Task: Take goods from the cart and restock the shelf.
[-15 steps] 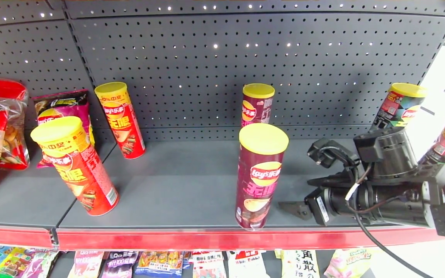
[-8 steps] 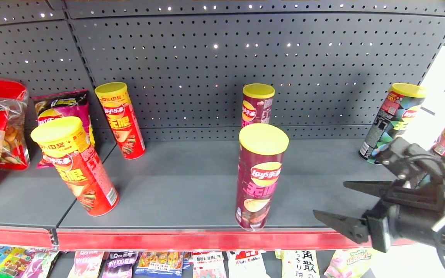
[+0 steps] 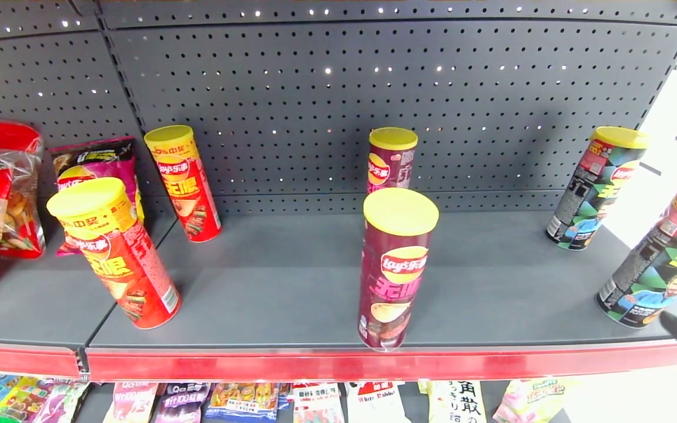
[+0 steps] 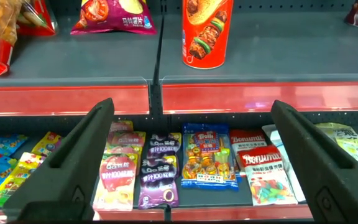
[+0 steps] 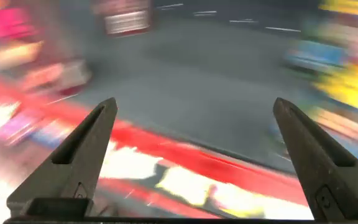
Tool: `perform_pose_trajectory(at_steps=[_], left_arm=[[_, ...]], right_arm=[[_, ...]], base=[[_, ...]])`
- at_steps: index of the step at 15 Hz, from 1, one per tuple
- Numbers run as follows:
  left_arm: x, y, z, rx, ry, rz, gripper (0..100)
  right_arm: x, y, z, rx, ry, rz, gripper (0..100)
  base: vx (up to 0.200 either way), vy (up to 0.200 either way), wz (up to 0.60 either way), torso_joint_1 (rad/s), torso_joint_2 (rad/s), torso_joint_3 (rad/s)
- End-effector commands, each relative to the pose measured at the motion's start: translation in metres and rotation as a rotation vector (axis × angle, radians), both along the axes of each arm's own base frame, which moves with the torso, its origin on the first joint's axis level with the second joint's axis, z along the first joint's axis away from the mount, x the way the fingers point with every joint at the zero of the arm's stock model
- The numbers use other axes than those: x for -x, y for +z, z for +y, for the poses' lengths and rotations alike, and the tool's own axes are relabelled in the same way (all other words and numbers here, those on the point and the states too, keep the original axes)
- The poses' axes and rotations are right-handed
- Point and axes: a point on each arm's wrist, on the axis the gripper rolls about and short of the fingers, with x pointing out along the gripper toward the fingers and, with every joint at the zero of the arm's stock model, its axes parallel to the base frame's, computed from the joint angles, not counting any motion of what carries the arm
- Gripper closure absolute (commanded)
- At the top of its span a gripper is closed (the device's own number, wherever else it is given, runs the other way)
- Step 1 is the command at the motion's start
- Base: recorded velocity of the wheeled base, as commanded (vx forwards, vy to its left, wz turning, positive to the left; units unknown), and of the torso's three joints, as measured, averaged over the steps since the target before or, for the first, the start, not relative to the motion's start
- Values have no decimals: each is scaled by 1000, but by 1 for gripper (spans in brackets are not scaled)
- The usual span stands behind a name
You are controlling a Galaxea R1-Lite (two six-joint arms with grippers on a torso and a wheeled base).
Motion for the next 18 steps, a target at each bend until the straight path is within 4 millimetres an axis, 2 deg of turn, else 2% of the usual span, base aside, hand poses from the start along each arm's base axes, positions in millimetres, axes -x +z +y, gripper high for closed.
perform_pose_trajectory(at_steps=[1, 2, 3, 4, 5, 7, 8, 10, 11, 14, 15, 18], left_arm=[[0, 0, 0, 0, 0, 1, 0], [0, 0, 0, 0, 0, 1, 0], [0, 0, 0, -1, 0, 1, 0], [0, 0, 0, 0, 0, 0, 0], [0, 0, 0, 2, 0, 0, 0], [0, 0, 0, 3, -1, 0, 0], [0, 0, 0, 5, -3, 0, 0], [0, 0, 0, 5, -3, 0, 0], [0, 0, 0, 5, -3, 1, 0], [0, 0, 0, 6, -3, 1, 0], [0, 0, 0, 6, -3, 0, 0], [0, 0, 0, 6, -3, 0, 0]], right_arm=[[31, -28, -19, 13, -483, -48, 0], [33, -39, -21, 13, -565, -10, 0], [34, -44, -21, 12, -578, 5, 0], [40, -66, -18, 22, -559, 46, 0], [50, -80, -13, 56, -470, 7, 0], [75, -102, -2, 58, -180, -119, 0], [77, -103, 1, 44, -56, -73, 0], [77, -102, 2, 28, -10, -68, 0], [77, -101, 1, 18, -33, -79, 0], [76, -102, -5, -17, -295, -93, 0], [76, -104, -5, -74, -321, -100, 0], [76, -109, -5, -75, -310, -61, 0]], base=[[0, 0, 0, 0, 0, 0], [0, 0, 0, 0, 0, 0], [0, 0, 0, 0, 0, 0], [0, 0, 0, 0, 0, 0], [0, 0, 0, 0, 0, 0], [0, 0, 0, 0, 0, 0], [0, 0, 0, 0, 0, 0], [0, 0, 0, 0, 0, 0], [0, 0, 0, 0, 0, 0], [0, 0, 0, 0, 0, 0], [0, 0, 0, 0, 0, 0], [0, 0, 0, 0, 0, 0]])
